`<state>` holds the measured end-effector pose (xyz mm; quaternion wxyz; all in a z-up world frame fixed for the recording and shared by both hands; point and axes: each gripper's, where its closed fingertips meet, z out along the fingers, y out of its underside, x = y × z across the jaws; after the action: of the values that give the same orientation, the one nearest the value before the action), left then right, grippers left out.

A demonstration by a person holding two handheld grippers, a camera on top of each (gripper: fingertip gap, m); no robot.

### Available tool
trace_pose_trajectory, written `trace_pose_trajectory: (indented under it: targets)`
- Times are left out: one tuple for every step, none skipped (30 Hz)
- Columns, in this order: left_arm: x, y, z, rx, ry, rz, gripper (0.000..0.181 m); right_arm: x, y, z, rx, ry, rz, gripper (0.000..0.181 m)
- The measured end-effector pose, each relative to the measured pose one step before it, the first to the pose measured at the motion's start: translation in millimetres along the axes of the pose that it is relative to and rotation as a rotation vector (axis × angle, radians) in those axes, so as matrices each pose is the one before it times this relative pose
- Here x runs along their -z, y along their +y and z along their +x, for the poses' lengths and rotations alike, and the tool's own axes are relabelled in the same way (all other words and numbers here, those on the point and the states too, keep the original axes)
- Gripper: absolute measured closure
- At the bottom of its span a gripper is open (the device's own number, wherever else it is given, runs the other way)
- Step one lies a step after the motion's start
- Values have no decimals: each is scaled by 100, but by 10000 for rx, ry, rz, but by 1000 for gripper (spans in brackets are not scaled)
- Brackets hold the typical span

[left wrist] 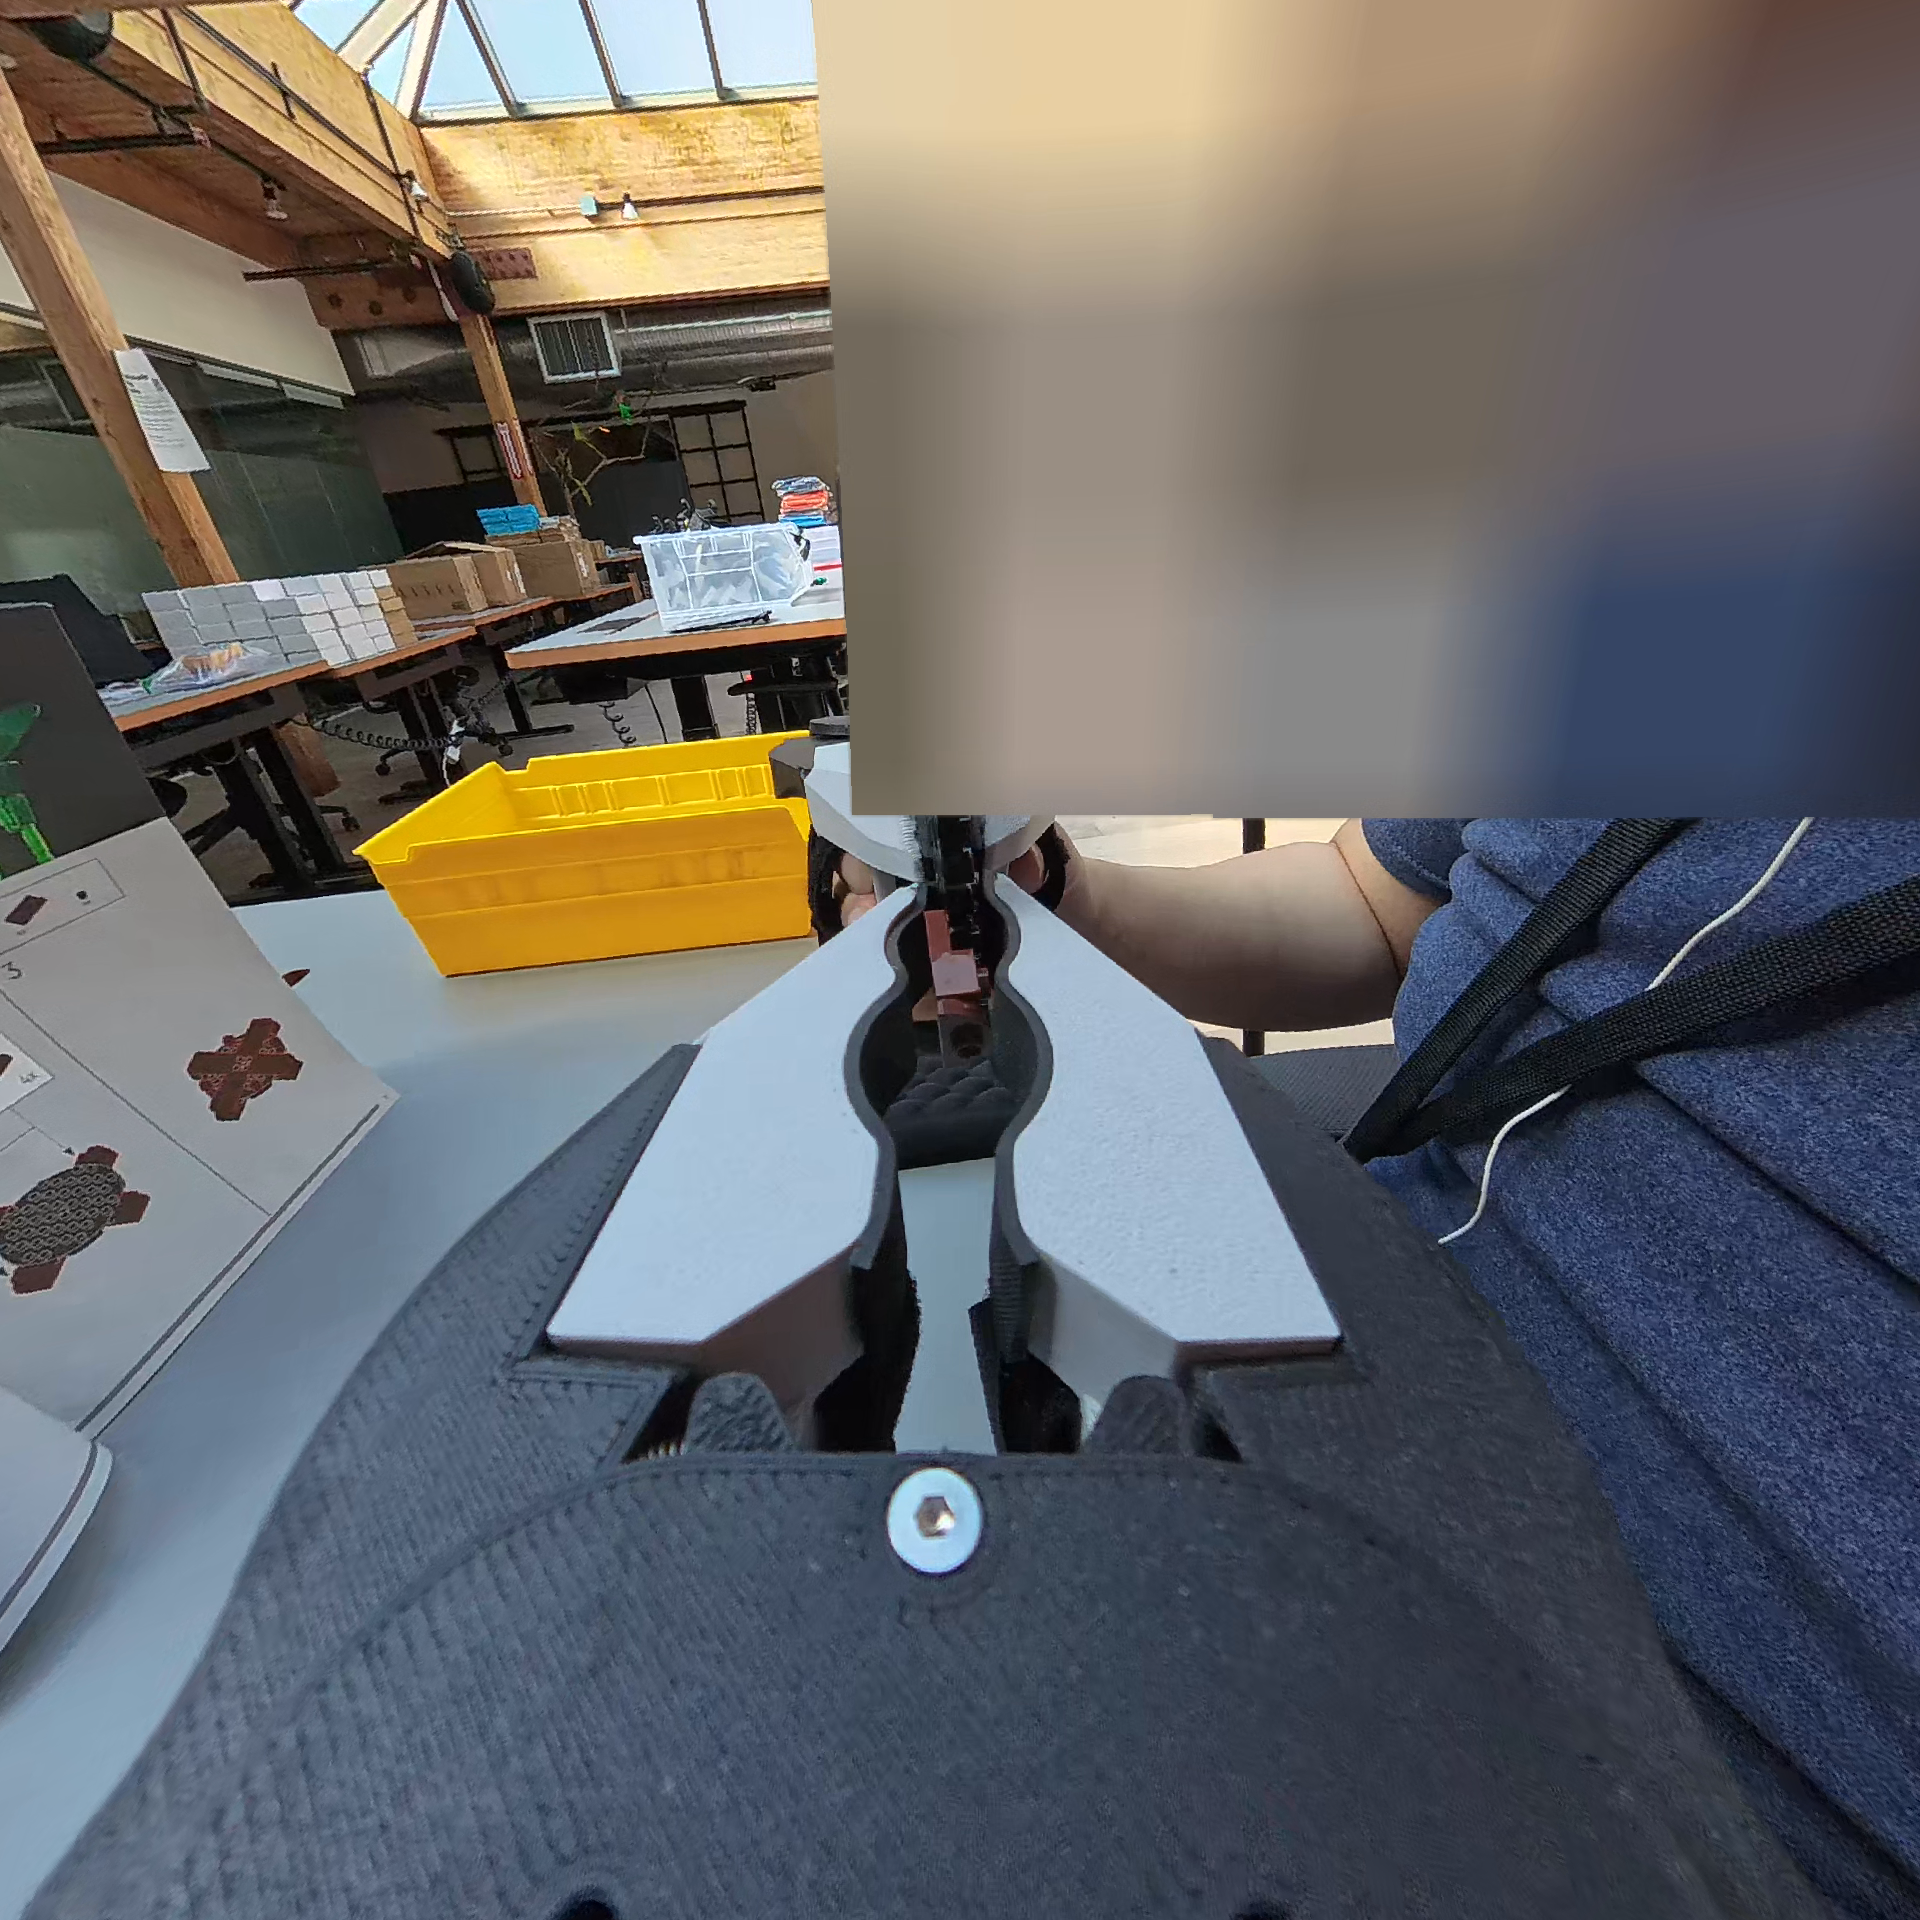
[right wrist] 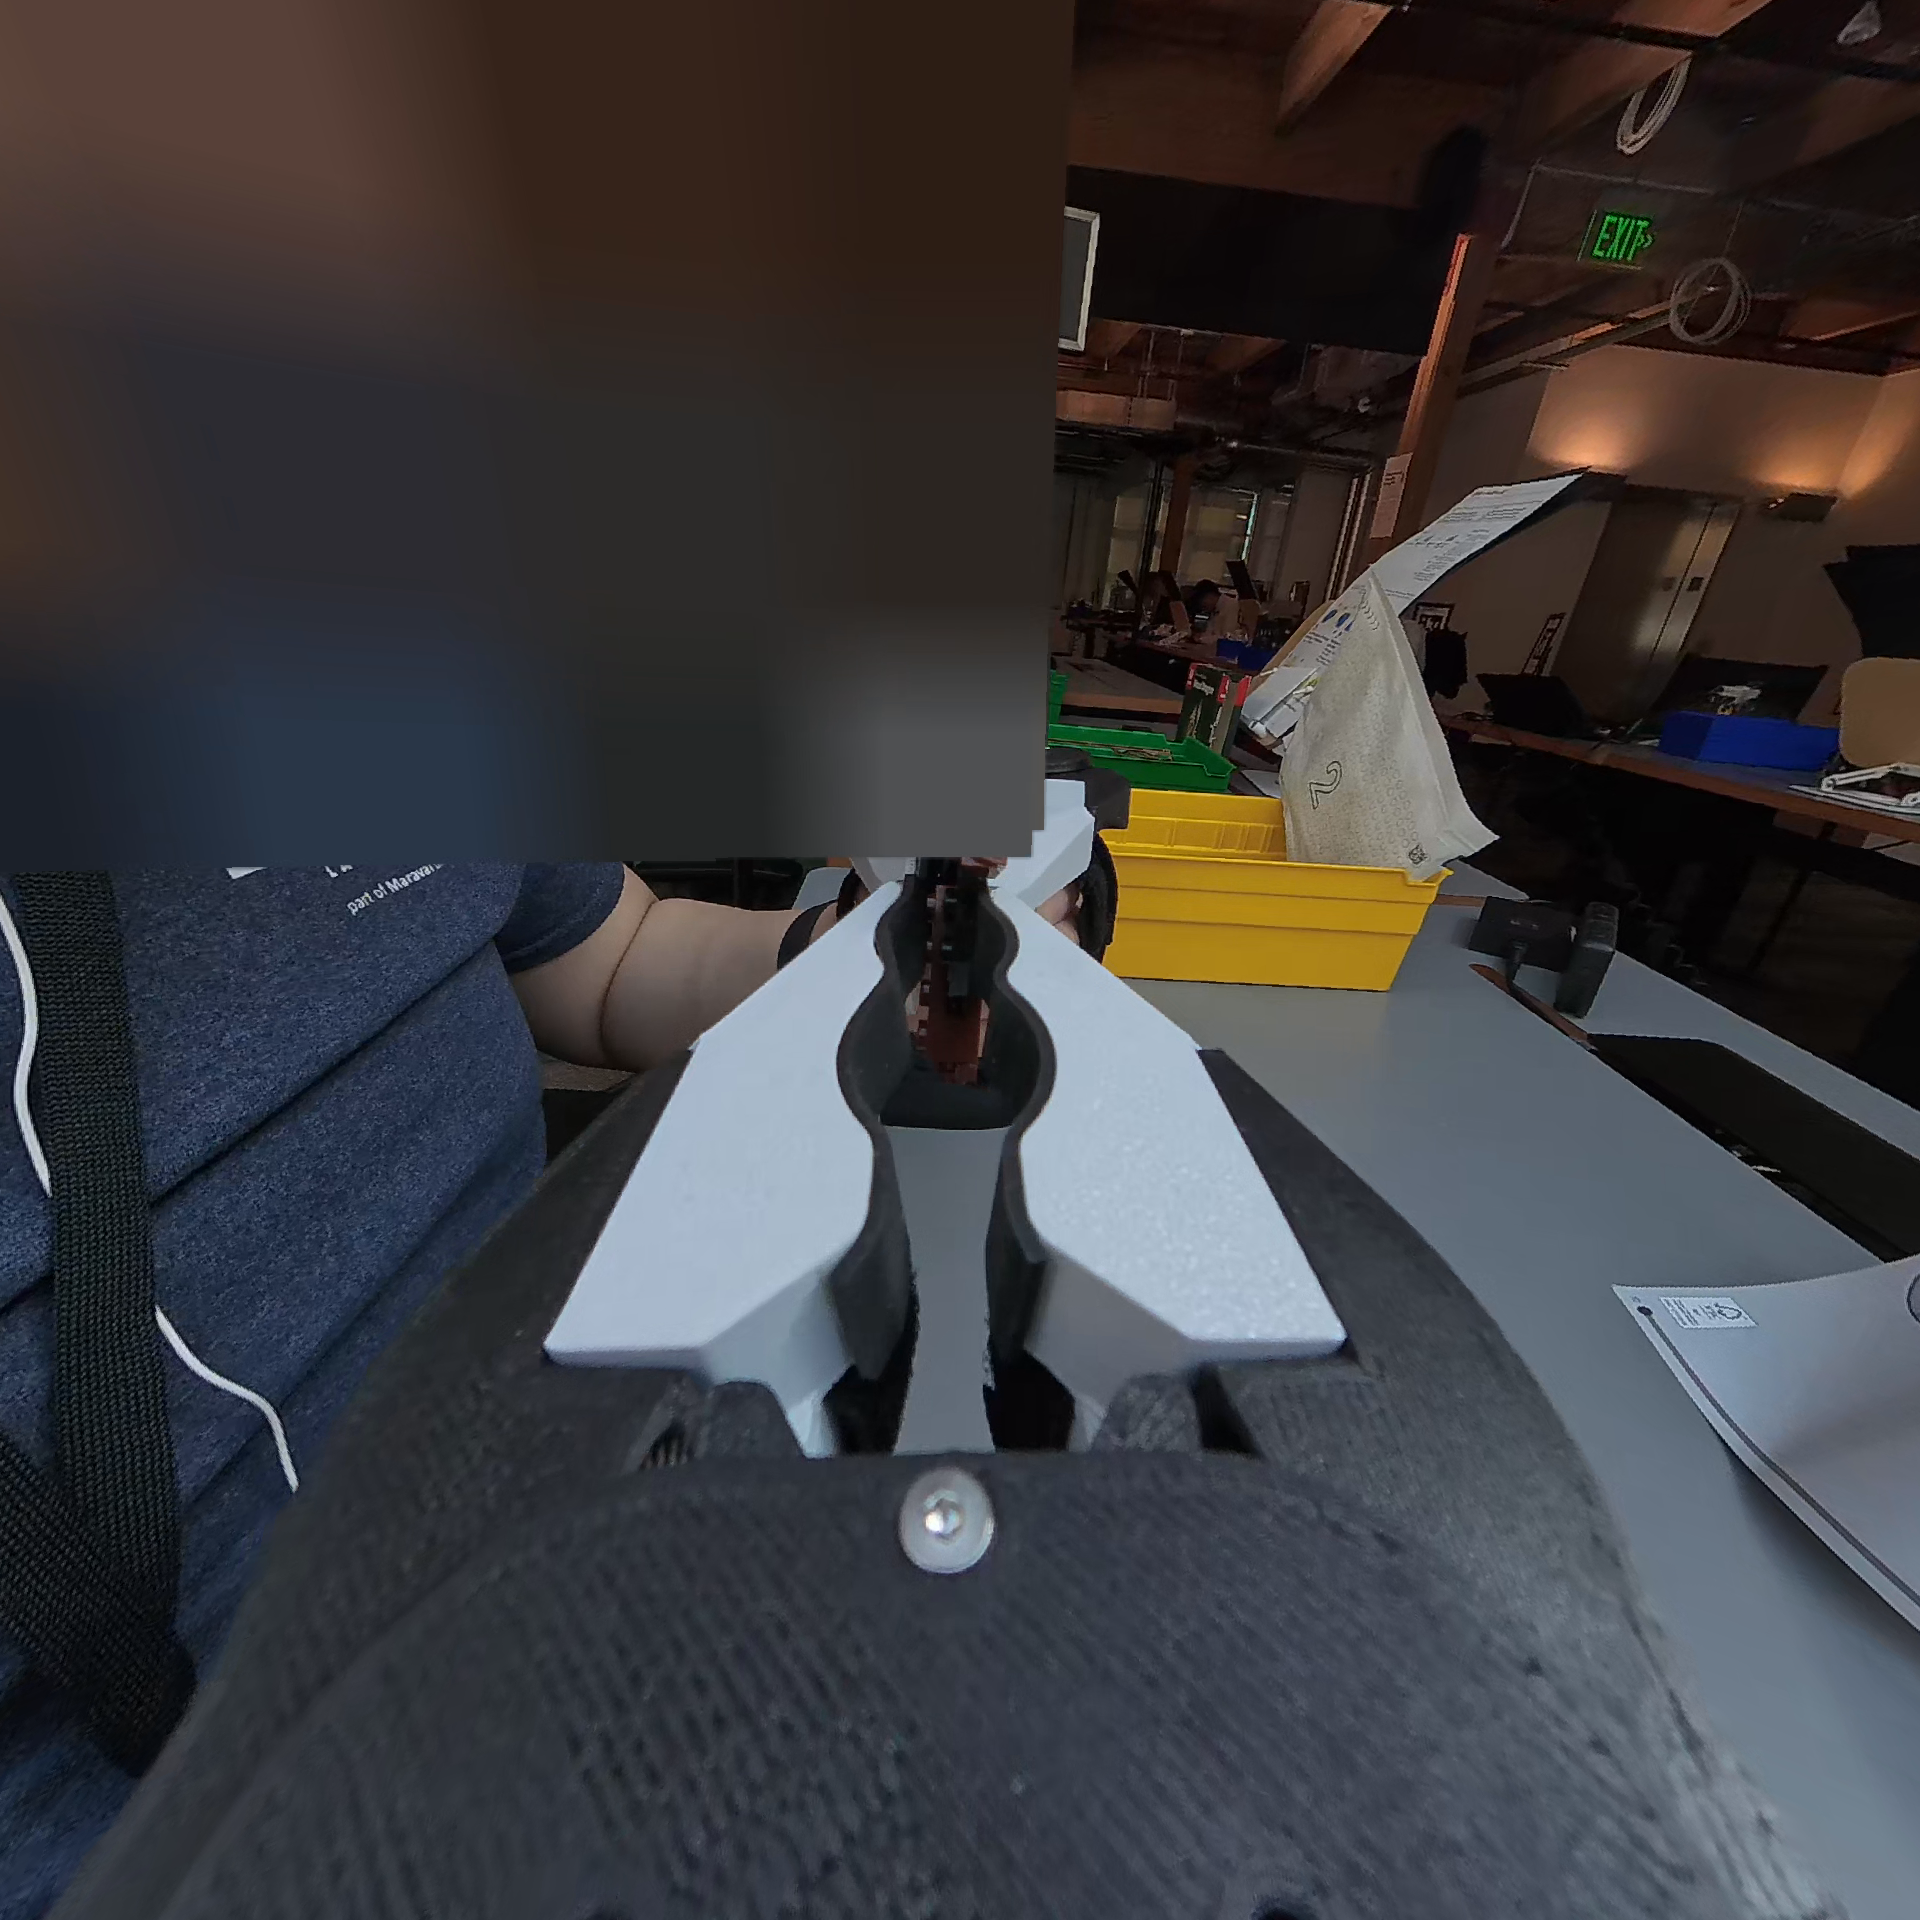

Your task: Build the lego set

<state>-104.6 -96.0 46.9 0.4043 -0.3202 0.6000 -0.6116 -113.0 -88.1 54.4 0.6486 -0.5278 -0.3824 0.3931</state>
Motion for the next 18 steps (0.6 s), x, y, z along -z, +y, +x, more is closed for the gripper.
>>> trace_pose_trajectory:
  targets:
    - [24, 11, -2, 4, 11, 0, 176, -30, -1, 7, 49, 20, 0, 175]
    - [40, -32, -13, -19, -14, 26, 176, -45, -44, 26, -59, -7, 32, 175]
    - [49, -31, -91, -46, -51, -3, 176, -55, -11, 176, -102, 66, 15, 175]
    - [59, 4, -52, -138, -36, -34, 176, -70, -13, -26, -68, -81, -5, 175]
    - [29, 46, 195, -284, 76, -50, 176, -29, 57, -310, 294, -193, -98, 174]
    - [5, 123, 271, -478, 54, -100, 175, -28, 139, -325, 676, -77, -233, 174]
    - [38, 126, 199, -645, -57, -93, 174, -55, 102, -313, 869, 30, -284, 174]
    - [64, 80, 188, -731, -108, -42, 173, -88, 51, -392, 939, 10, -313, 174]
    - [72, 46, 162, -696, -151, -26, 172, -61, 76, -295, 939, 61, -369, 174]
    - [58, 33, 128, -546, -182, -26, 170, -55, -5, -269, 844, 42, -301, 174]
    - [30, -10, 166, -333, -95, -38, 169, -36, -14, -234, 578, -27, -249, 174]
    - [-5, 25, 139, -99, -1, -78, 169, -10, 9, -163, 248, -78, -195, 173]
    - [9, -21, 95, 55, 56, -49, 169, -3, -32, -58, -18, -70, -66, 174]
    - [10, -77, 54, 56, 53, 11, 169, 19, -43, -46, -164, -89, 30, 174]
    - [0, -60, 30, -65, 15, 22, 169, 29, -22, 68, -198, -4, 49, 174]
    - [-14, -45, 68, -181, -18, 13, 172, 40, -8, 58, -116, 13, 46, 174]
    - [-39, -36, -14, -197, -89, 0, 172, 49, -11, 62, -47, 48, 39, 174]
    - [-13, -12, -50, -149, -95, -12, 172, 32, 44, 130, -17, 106, -8, 174]
